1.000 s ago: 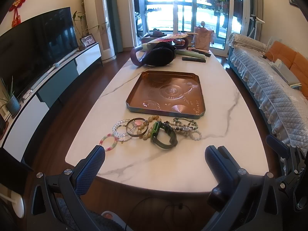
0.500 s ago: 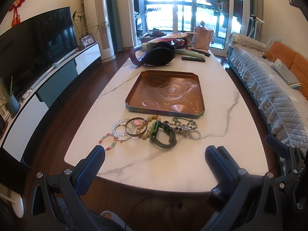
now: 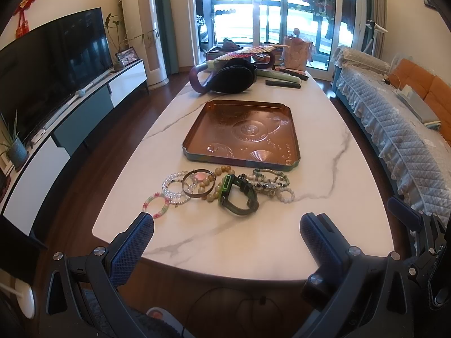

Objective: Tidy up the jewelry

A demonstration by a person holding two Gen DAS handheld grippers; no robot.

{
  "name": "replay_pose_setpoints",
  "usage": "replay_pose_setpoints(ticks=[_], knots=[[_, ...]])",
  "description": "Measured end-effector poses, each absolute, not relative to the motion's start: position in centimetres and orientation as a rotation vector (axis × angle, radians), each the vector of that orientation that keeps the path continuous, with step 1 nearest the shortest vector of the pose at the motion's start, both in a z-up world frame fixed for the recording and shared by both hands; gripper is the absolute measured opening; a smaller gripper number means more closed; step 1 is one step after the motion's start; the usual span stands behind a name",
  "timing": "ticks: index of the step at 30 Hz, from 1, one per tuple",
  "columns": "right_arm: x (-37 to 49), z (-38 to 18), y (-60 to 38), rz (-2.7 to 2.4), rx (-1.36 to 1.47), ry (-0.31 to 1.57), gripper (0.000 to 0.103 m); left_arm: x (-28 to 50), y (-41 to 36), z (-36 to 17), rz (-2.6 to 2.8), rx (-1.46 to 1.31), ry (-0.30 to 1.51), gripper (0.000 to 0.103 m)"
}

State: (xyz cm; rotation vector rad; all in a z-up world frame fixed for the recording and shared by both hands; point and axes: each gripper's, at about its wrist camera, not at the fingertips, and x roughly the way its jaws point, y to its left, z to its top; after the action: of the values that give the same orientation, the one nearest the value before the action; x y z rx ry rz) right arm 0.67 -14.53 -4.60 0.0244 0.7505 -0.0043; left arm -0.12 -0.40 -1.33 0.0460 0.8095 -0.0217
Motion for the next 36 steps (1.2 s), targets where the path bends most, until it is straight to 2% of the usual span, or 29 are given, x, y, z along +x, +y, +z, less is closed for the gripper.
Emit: replay_pose_setpoints(ticks=[12,14,23,28,33,36], knots=[[2.5,-7.2,-13.4,0.064,0.051,0.843,0.102,0.9,1.0,-4.9,-0.040,0.015,0.810,0.103],[3.0,-8.3,-12.8,0.092,0.032,0.866,0.099,1.6,1.6,-5.8,-0.034,0.005,0.841,0.102],[5.2,-11.2,-10.2,0.252,-0.043,0.833,0.097,3.7,5.6,-9.6,0.001,0.003,0.838,0.102],[6.7,-12.2,-10.0,0.361,-0.036,0.811,0.096,6.2,9.6,-11.2,-0.098,-0.136,0.944,0.102],[8.1,-12.5,-9.0,0.410,-0.048,0.837,0.096,7.1,11.6,-11.3,-0.041,-0.110,0.932,0.102],[9.3,-13.2,-9.1,0.475,0.045,0.881,0.096,7.4,11.7,-10.9,-0.042,-0.082,0.886,0.102]])
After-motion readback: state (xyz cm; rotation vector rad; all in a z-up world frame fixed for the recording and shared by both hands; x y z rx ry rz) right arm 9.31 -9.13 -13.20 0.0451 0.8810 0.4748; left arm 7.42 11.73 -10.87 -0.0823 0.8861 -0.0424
